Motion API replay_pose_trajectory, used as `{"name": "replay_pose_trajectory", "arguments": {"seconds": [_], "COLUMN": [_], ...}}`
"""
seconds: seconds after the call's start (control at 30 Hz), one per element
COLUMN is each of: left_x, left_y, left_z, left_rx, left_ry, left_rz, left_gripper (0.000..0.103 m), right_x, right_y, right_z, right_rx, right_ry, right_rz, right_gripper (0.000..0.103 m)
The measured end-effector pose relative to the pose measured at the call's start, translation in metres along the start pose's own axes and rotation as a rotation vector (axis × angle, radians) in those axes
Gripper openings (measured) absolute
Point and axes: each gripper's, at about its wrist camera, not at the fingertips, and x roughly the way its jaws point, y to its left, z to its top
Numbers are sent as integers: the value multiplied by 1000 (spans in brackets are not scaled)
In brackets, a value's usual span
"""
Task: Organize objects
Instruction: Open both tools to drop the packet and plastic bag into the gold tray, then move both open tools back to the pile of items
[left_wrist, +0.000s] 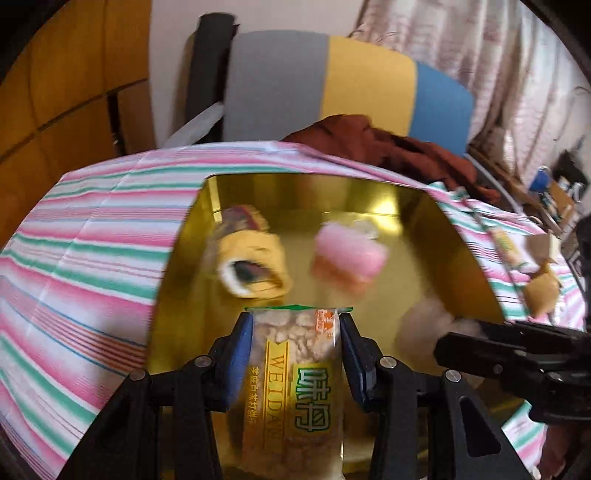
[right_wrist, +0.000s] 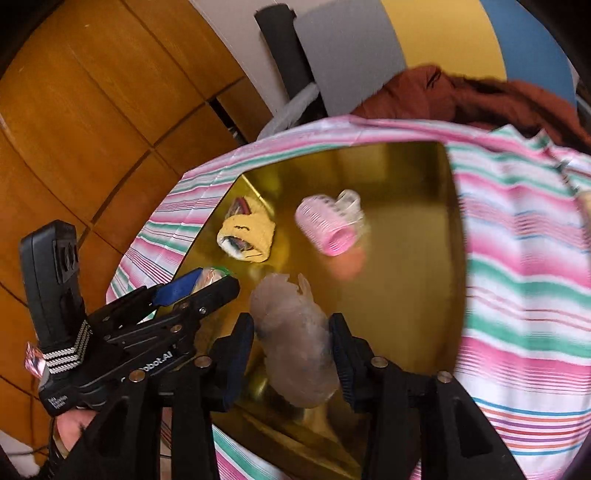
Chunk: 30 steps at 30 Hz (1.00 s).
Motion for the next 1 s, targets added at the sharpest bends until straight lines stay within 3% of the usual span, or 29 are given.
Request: {"name": "replay_pose_trajectory", "arguments": {"seconds": [0.03,0.1,0.13,0.17,0.2,0.37,0.53,1.0], "left_x": [1,-3,-7,-13,-22,-43,-56,-55], "left_y": [5,13,16,18,19,10,-16,-125], "left_z": [1,1,1,1,1,4,5,-9], "left_rx": [-15,-49,-66,-81,-94,-118,-101,93], "left_ry": [1,-11,-25,-53,-100,-192,-231,-152], "left_rz": [8,8,13,22,35,76,57,-141], "left_gripper": [48,62,83,96,98,103,103,103], "right_x": [2,0,-4,-9,-13,-40,-67,-127], "right_y": [0,-1,-1,-2,-3,-6,-11,-84], "right_z": [1,2,1,1,0,-9,-14,-40], "right_rx": [13,35,37,32,24,-6,-26,82], "right_ry": [2,-5,-18,-29,-40,-112,-194,-263], "right_rz": [-3,-6,4,8,3,-21,-77,-216], "right_gripper": [46,49,49,50,50,50,50,50]}}
